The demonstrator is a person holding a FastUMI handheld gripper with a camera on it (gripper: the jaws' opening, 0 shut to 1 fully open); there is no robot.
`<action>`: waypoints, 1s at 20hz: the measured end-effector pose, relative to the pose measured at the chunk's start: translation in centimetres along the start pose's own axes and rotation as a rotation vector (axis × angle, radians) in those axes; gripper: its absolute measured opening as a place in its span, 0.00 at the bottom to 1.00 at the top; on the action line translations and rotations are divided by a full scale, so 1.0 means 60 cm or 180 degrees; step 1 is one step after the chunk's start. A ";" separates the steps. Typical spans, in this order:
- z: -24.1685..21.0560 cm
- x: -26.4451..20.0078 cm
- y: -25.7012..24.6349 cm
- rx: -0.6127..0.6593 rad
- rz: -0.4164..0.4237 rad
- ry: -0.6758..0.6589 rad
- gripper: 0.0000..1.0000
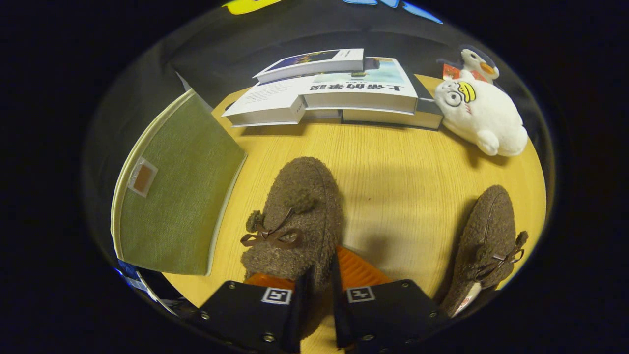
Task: Open the storage box then place both shoes into the box .Put the left shoe in first, then the right shoe, with the right side of both shoes facing outward in a uniform manner.
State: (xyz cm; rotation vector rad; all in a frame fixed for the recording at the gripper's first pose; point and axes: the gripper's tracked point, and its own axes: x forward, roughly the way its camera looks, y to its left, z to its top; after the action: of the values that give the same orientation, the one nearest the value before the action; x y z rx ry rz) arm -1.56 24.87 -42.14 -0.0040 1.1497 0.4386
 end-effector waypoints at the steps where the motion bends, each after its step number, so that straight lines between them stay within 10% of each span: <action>1: -0.001 -0.004 0.000 0.0092 -0.0039 0.0056 0.07; 20: 0.147 -0.242 0.164 0.0093 0.0358 -0.0238 0.03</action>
State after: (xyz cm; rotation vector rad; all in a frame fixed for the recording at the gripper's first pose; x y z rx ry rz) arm -1.96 30.98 -23.49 0.1022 1.0858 0.5176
